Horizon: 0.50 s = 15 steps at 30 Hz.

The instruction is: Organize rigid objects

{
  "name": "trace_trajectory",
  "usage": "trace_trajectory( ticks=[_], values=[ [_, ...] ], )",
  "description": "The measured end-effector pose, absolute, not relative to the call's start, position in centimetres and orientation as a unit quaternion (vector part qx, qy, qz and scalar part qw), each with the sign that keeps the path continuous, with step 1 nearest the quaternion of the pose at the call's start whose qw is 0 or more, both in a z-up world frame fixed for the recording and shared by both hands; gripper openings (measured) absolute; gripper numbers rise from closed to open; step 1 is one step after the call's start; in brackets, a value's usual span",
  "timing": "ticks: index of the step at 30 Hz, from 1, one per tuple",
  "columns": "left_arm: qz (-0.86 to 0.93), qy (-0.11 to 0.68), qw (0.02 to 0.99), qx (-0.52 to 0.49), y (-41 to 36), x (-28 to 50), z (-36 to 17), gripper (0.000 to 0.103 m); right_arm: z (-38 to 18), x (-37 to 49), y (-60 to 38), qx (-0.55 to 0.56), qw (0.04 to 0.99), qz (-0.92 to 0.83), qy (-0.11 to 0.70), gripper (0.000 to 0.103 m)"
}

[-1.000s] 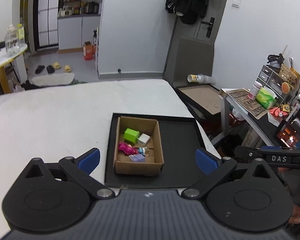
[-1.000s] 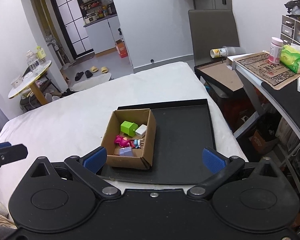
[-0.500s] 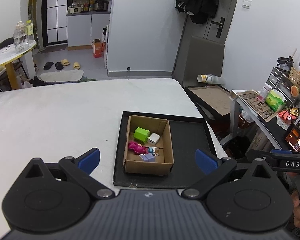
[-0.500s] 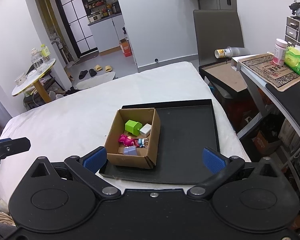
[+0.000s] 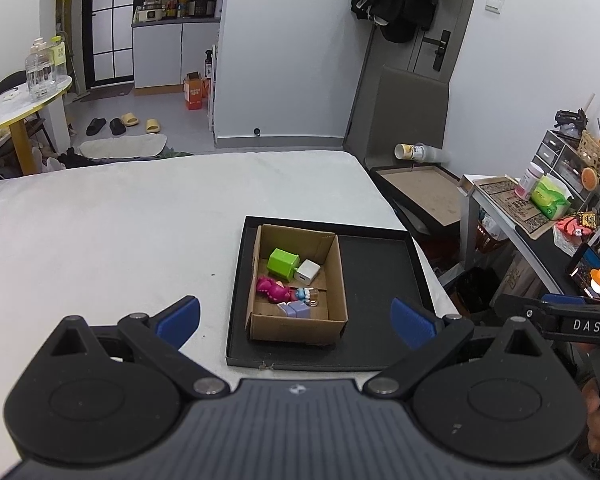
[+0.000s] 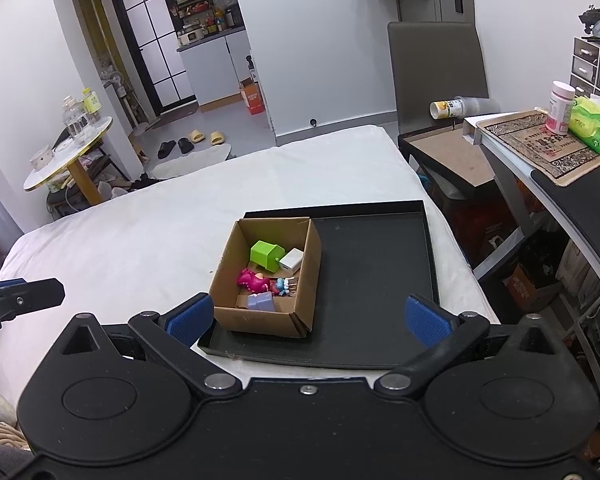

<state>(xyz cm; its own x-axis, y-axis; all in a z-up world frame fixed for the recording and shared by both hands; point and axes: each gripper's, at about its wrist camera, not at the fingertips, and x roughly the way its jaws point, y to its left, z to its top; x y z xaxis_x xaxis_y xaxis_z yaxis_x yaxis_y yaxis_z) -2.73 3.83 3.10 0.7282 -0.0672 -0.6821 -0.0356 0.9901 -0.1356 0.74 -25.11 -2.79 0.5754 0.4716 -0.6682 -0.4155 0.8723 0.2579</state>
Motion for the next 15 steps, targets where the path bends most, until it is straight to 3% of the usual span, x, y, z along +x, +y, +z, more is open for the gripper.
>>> trace_trajectory(
  ticks=[15],
  values=[
    [-0.009,0.368,0.927,-0.069,3.91,-2.83,3.15,0.101,-3.03,0.75,-24.84,0.039,0.883,0.254,0.393,0.103]
  ],
)
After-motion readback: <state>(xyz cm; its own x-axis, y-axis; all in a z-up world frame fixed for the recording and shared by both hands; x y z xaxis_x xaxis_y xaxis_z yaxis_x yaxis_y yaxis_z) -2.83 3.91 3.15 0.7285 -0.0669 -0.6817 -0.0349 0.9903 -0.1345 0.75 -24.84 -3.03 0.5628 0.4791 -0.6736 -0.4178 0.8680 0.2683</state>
